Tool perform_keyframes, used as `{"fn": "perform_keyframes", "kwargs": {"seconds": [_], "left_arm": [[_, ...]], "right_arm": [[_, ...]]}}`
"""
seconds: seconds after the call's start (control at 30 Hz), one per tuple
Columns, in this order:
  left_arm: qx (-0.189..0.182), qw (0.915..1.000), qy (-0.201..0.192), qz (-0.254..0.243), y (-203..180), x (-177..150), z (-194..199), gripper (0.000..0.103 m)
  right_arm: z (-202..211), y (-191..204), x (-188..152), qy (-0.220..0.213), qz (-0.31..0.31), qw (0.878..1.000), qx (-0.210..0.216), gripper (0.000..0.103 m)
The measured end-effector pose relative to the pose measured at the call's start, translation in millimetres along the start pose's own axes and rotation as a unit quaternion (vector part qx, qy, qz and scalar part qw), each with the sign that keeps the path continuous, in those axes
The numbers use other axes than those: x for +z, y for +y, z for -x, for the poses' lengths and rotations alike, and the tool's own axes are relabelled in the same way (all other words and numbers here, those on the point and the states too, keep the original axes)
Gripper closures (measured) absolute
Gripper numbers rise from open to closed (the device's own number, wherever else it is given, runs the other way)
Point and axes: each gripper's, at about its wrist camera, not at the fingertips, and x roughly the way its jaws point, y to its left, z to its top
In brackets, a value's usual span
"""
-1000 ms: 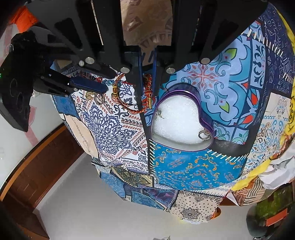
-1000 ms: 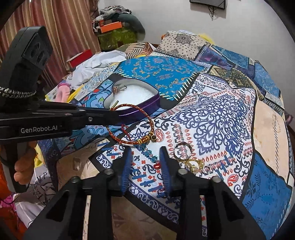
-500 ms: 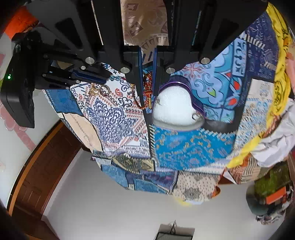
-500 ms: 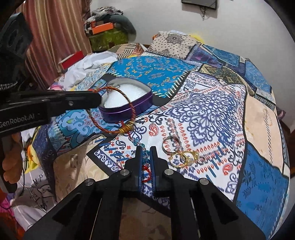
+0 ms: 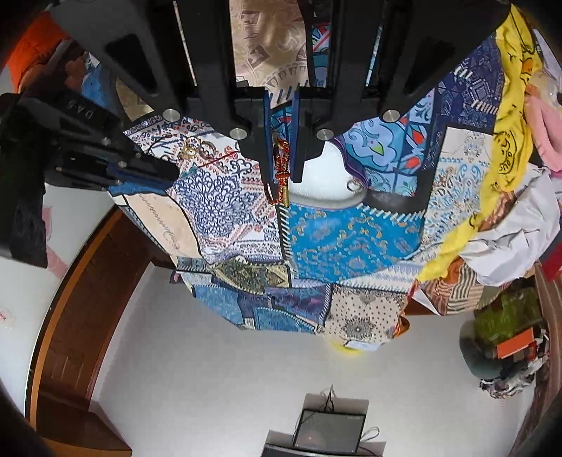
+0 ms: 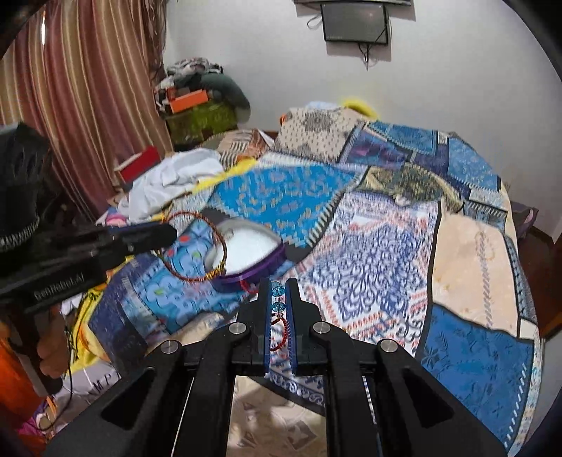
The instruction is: Organize jewelry
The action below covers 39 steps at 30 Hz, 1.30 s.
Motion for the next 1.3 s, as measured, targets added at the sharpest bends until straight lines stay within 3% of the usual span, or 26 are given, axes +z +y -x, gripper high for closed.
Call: {"fn": "perform_keyframes", "kwargs": {"seconds": [0.63, 0.87, 0.93, 1.07, 1.3], "left_arm": [[0.025, 0.9981, -0.055, 0.002, 24, 33, 15, 0.096], [0.038, 0.9992, -0.012, -0.001, 41, 19, -6, 0.095], [0.038, 0.9990, 0.021, 0.007, 52, 10, -17, 0.092], [0.043, 0.9973, 0.056, 0.021, 68, -9, -31, 0.071], [0.042, 0.9934, 0.103, 0.028, 78, -36, -61, 0.070]], "right_arm": [[7, 21, 64, -0.078, 0.011, 0.997, 0.005, 0.096], [-12, 26, 71, -0.069, 0.009, 0.997, 0.018, 0.096], [-18, 27, 70, -0.063, 0.008, 0.998, 0.021, 0.096], [-29, 26, 66, -0.049, 0.010, 0.998, 0.025, 0.096], [-42, 22, 65, -0.033, 0.003, 0.999, 0.028, 0.096]]}}
